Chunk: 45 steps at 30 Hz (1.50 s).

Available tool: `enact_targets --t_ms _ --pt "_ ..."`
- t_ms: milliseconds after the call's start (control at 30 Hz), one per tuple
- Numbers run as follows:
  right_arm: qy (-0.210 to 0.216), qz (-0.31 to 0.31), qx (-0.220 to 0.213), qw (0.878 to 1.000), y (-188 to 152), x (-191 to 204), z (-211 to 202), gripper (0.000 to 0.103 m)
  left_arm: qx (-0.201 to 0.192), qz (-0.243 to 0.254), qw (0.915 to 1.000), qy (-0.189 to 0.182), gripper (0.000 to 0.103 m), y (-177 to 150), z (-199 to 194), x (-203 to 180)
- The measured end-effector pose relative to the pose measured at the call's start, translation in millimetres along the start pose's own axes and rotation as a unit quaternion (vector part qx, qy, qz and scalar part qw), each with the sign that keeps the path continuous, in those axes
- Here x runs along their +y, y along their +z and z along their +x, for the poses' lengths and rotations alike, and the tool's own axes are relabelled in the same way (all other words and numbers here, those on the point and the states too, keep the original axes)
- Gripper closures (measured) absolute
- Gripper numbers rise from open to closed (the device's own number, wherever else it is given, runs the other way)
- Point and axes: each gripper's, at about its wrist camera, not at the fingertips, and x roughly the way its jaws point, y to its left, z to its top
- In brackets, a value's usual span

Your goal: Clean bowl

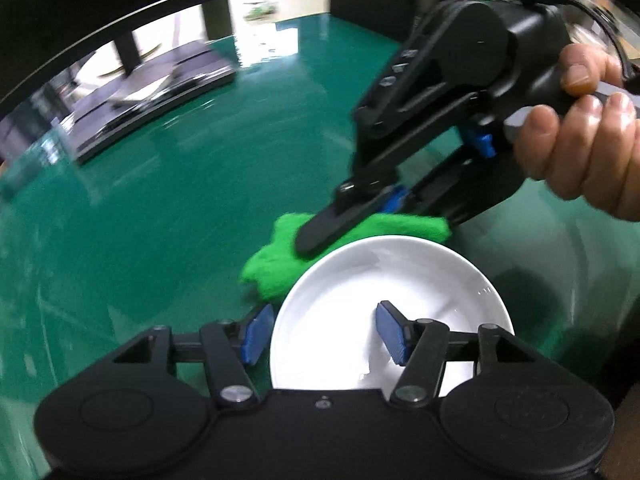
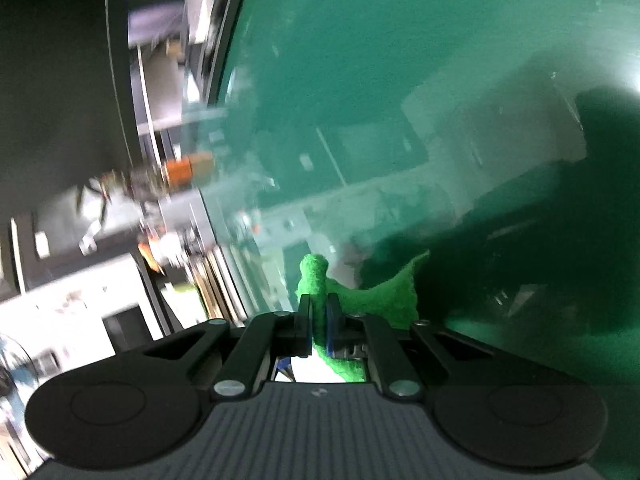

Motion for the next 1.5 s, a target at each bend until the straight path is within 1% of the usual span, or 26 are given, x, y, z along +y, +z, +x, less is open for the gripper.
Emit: enact_targets --t_ms 67,167,233,267,300,333,367,400,467,533,567,700,800,867,933,1033,1133,1233,1333,1500 --pt "0.016 0.027 -0.019 0.999 -7.4 -16.4 -14.8 0.096 0.005 0.005 1.0000 0.000 0.037 -0.6 0.6 -0.7" --pt "0.023 0.054 -0.033 0.998 -14.8 -34.0 -22.9 0.095 0.012 0.007 0.9999 0.006 0.037 -2.8 0.4 -1.7" --pt "0.027 0.064 -0.034 0.997 -17.1 -41.1 -25.6 0.095 0.014 -0.011 0.9997 0.016 0.037 -7.1 -2.5 -2.6" --pt "0.028 0.065 -0.033 0.997 -17.3 -42.2 -26.0 0.095 0.013 -0.029 0.9993 0.019 0.037 -10.7 -5.0 -2.6" --pt "0.027 0.063 -0.031 0.997 -16.7 -42.0 -25.9 0.095 0.013 -0.046 0.9986 0.023 0.033 -14.4 -7.6 -2.6" --pt "0.025 0.062 -0.029 0.997 -15.8 -41.6 -25.5 0.095 0.012 -0.064 0.9975 0.028 0.026 -18.4 -10.4 -3.0" --pt "0.023 0.059 -0.025 0.998 -14.0 -40.0 -24.1 0.095 0.009 -0.080 0.9960 0.038 0.024 -23.5 -13.8 -4.8" --pt "0.020 0.055 -0.021 0.998 -12.0 -37.9 -22.0 0.095 0.007 -0.095 0.9944 0.046 0.025 -27.7 -16.8 -6.1" --pt "0.009 0.041 -0.007 0.999 -6.8 -29.3 -14.2 0.095 0.008 -0.113 0.9926 0.045 0.043 -29.2 -19.2 -5.4" --pt "-0.002 0.026 0.009 1.000 -1.7 -19.5 -6.4 0.095 0.008 -0.130 0.9905 0.045 0.078 -30.8 -21.7 -4.7" --pt "-0.006 0.019 0.016 1.000 -0.2 -14.5 -3.0 0.095 0.008 -0.137 0.9895 0.045 0.080 -31.1 -22.6 -4.3" --pt "-0.013 -0.018 0.045 0.999 2.7 12.2 20.1 0.095 0.008 -0.140 0.9890 0.045 0.080 -26.4 -21.5 -1.8" --pt "-0.011 -0.038 0.050 0.998 0.5 25.8 28.5 0.095 0.006 -0.129 0.9907 0.041 0.079 -23.4 -19.3 0.0" --pt "-0.004 -0.040 0.042 0.998 -1.3 26.0 25.0 0.095 0.005 -0.118 0.9923 0.037 0.078 -21.4 -17.0 0.0" --pt "0.004 -0.027 0.026 0.999 -2.1 18.5 14.0 0.095 0.004 -0.102 0.9942 0.032 0.077 -17.8 -13.9 0.7" --pt "0.008 0.000 -0.009 1.000 -4.7 -0.7 -10.9 0.095 0.003 -0.074 0.9970 0.024 0.075 -12.6 -9.4 0.5" --pt "0.008 0.028 -0.029 0.999 -8.8 -19.4 -31.5 0.095 0.002 -0.059 0.9981 0.017 0.074 -11.2 -8.2 -0.6" --pt "0.004 0.034 -0.032 0.999 -8.6 -24.2 -36.4 0.095 0.000 -0.050 0.9986 0.014 0.074 -10.3 -7.4 -1.5" --pt "-0.001 0.019 -0.022 1.000 -2.2 -12.3 -24.5 0.095 -0.004 -0.052 0.9985 0.015 0.073 -12.0 -8.2 -2.4" --pt "-0.008 -0.024 0.021 0.999 6.3 18.7 12.7 0.095 -0.006 -0.068 0.9974 0.023 0.073 -12.9 -8.5 -3.6"
